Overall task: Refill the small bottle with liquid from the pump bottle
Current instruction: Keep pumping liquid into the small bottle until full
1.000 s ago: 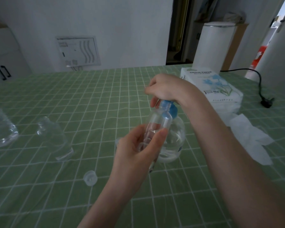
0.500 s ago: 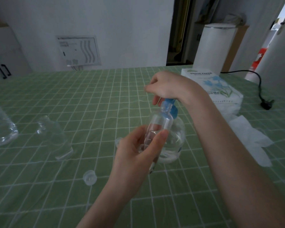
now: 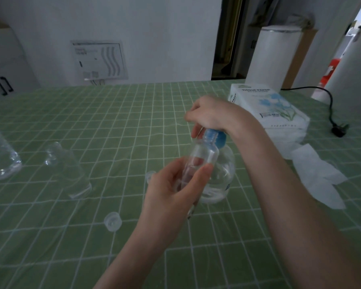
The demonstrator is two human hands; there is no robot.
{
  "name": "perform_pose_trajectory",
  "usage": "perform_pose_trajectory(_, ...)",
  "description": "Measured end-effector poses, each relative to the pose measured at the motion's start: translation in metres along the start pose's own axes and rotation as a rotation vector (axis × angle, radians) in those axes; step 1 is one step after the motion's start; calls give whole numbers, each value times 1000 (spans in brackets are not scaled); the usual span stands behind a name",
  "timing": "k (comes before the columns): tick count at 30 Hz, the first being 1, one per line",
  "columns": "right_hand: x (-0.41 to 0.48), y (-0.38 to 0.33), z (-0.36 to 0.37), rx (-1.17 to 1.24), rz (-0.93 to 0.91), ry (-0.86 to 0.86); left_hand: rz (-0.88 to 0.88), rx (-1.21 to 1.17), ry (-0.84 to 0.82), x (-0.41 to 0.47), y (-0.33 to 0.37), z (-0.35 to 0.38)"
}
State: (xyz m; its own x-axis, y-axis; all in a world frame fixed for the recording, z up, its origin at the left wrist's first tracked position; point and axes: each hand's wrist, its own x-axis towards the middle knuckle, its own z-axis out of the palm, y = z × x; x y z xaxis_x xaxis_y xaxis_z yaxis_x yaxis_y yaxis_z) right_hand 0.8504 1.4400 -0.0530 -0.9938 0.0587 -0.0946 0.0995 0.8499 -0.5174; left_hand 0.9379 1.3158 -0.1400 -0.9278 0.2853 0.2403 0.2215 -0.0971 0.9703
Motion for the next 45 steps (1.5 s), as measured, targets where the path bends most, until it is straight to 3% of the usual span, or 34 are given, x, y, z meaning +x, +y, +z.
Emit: perform_pose_trajectory(45, 0, -2, -6, 6, -16, 38, 21, -12, -10, 1, 7, 2)
